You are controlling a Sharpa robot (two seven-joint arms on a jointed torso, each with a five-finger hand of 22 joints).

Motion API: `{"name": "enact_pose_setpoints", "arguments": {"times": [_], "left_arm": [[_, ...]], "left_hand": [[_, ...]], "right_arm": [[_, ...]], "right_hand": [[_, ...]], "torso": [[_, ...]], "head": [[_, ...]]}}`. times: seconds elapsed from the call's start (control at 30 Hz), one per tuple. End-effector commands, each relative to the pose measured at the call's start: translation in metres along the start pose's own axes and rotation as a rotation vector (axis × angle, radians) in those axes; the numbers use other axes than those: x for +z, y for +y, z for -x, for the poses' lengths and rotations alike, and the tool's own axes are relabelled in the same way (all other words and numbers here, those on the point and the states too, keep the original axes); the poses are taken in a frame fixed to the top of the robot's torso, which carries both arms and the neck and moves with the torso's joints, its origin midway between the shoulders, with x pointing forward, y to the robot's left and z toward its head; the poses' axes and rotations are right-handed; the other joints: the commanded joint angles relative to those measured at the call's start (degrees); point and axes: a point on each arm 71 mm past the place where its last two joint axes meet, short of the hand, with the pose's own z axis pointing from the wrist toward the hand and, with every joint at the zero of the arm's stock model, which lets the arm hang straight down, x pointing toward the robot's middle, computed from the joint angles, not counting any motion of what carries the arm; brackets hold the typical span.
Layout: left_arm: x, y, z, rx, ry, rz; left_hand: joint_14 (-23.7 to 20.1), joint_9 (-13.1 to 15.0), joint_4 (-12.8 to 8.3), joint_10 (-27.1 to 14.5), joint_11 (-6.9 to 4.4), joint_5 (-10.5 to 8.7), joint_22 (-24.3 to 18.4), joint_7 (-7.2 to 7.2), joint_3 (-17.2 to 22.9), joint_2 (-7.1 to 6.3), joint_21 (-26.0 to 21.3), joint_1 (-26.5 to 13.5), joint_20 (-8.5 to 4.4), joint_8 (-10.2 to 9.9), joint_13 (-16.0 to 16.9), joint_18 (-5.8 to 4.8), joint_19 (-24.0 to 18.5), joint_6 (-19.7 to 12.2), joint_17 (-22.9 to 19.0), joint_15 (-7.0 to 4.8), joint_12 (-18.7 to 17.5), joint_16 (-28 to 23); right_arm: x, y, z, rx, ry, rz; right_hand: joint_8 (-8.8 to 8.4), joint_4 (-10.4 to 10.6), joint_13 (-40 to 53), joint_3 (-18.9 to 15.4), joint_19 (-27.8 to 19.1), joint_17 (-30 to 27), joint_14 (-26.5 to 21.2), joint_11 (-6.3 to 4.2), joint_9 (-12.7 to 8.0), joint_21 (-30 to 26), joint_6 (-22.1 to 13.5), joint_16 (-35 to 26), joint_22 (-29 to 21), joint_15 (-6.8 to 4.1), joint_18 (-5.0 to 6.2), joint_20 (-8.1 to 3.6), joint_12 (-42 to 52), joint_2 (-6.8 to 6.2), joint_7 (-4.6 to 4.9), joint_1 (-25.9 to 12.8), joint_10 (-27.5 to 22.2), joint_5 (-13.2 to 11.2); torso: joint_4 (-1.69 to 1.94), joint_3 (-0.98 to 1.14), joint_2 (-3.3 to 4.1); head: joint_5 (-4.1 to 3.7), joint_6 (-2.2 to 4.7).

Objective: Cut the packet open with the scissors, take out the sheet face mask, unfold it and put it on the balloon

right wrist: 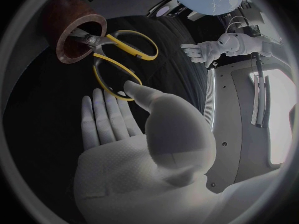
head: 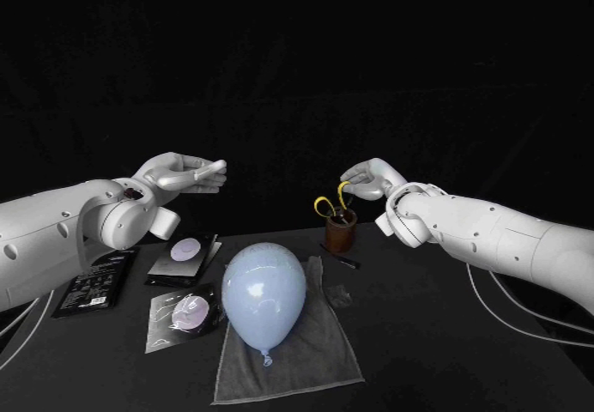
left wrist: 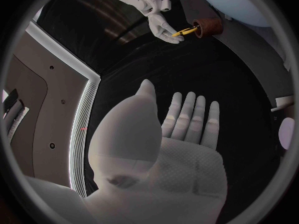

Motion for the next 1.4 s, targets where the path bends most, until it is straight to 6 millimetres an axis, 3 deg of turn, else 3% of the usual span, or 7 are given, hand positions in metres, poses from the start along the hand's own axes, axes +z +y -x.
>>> {"name": "enact_pose_setpoints", "arguments": {"times": [0.03,0.67,0.73,0.77,0.97,1.1,1.4], "left_arm": [[0.000,-0.002,-0.002,-0.008,0.021,-0.016],[-0.001,-0.001,0.001,-0.008,0.016,-0.013],[-0.001,-0.001,0.001,-0.008,0.016,-0.013],[-0.001,-0.001,0.001,-0.008,0.015,-0.013],[-0.003,0.000,0.004,-0.007,0.010,-0.015],[-0.004,0.000,0.005,-0.007,0.006,-0.020],[-0.011,-0.004,0.008,-0.031,-0.022,-0.084]], "left_hand": [[-0.39,-0.08,-0.09,0.12,0.13,-0.24,-0.08,4.34,-0.32,0.33,0.02,-0.22,-0.09,0.19,-0.01,0.26,-0.36,0.22,-0.12,0.05,0.02,-0.18],[-0.48,-0.10,-0.11,0.09,0.15,-0.23,-0.10,4.35,-0.33,0.39,-0.01,-0.18,-0.09,0.18,-0.01,0.25,-0.48,0.21,-0.19,0.07,0.00,-0.21],[-0.48,-0.10,-0.11,0.09,0.15,-0.23,-0.10,4.35,-0.33,0.39,-0.01,-0.18,-0.09,0.18,-0.01,0.25,-0.48,0.21,-0.19,0.07,0.00,-0.21],[-0.48,-0.10,-0.11,0.09,0.15,-0.23,-0.10,4.35,-0.33,0.39,-0.01,-0.18,-0.09,0.18,-0.01,0.25,-0.48,0.21,-0.19,0.07,0.00,-0.21],[-0.35,-0.13,-0.14,0.06,0.16,-0.23,-0.11,4.36,-0.33,0.50,-0.05,-0.08,-0.09,0.17,-0.01,0.23,-0.51,0.20,-0.20,0.09,-0.02,-0.22],[-0.24,-0.14,-0.15,0.06,0.16,-0.23,-0.11,4.35,-0.33,0.51,-0.05,-0.05,-0.09,0.17,0.00,0.23,-0.50,0.20,-0.18,0.09,-0.01,-0.21],[5.12,-0.30,-0.32,2.80,-1.26,-0.23,1.10,2.56,-1.08,1.84,2.20,1.72,-0.31,1.23,0.11,2.33,11.23,2.44,0.02,-1.16,1.04,1.52]], "right_arm": [[-0.004,-0.002,-0.004,0.015,0.045,-0.019],[-0.020,-0.023,-0.001,0.017,0.081,-0.096],[-0.021,-0.025,0.001,0.014,0.078,-0.100],[-0.022,-0.026,0.002,0.014,0.077,-0.101],[-0.029,-0.028,0.011,0.019,0.032,-0.078],[-0.037,-0.026,0.021,0.038,-0.028,-0.042],[-0.065,-0.028,0.046,0.095,-0.096,0.002]], "right_hand": [[-0.49,0.44,0.10,-1.46,-2.99,-0.46,-2.22,0.33,0.03,-0.74,-0.82,-0.78,-0.40,0.57,-1.07,0.00,0.43,-0.51,2.50,0.38,-1.78,-0.27],[-2.01,0.80,0.24,-6.30,-9.21,-1.92,-9.97,2.64,0.42,-1.17,-7.91,-0.46,-0.79,2.75,-3.28,0.00,1.18,-1.42,4.48,1.95,-9.79,0.15],[-1.55,0.89,0.32,-7.21,-10.58,-1.90,-11.80,3.50,0.65,-1.24,-10.38,0.08,-0.87,3.35,-3.87,-0.04,1.48,-1.63,3.60,2.00,-11.82,0.21],[-1.29,0.76,0.26,-7.99,-12.25,-2.23,-15.08,4.66,0.80,-1.40,-13.19,-0.16,-1.02,4.28,-4.53,-0.08,1.34,-2.07,0.50,2.12,-14.50,0.25],[7.08,0.00,1.38,-10.18,-10.95,0.10,-19.58,4.74,3.47,-0.93,-18.03,7.37,-0.72,4.46,-4.85,-0.06,8.58,-1.17,0.89,3.59,-18.25,1.11],[10.43,-0.88,1.77,-9.21,-1.59,0.75,-15.13,2.35,2.57,1.10,-14.06,12.38,0.42,2.41,-2.93,-0.21,13.77,0.11,4.86,4.51,-14.26,2.84],[6.45,0.10,-0.07,0.16,17.48,-1.27,6.82,-1.92,-5.17,7.43,-0.41,13.88,2.43,-3.47,1.03,-2.21,13.06,-0.58,1.58,2.36,2.04,3.47]], "torso": [[-0.03,0.01,0.05],[0.08,0.02,0.05],[0.06,0.02,0.06],[0.06,0.03,0.07],[0.09,0.04,0.07],[0.09,0.02,0.05],[0.12,-0.04,0.11]], "head": [[0.00,0.08],[-0.40,0.24],[-0.56,0.29],[-0.55,0.29],[-0.61,0.27],[-0.61,0.12],[-0.83,-0.50]]}}
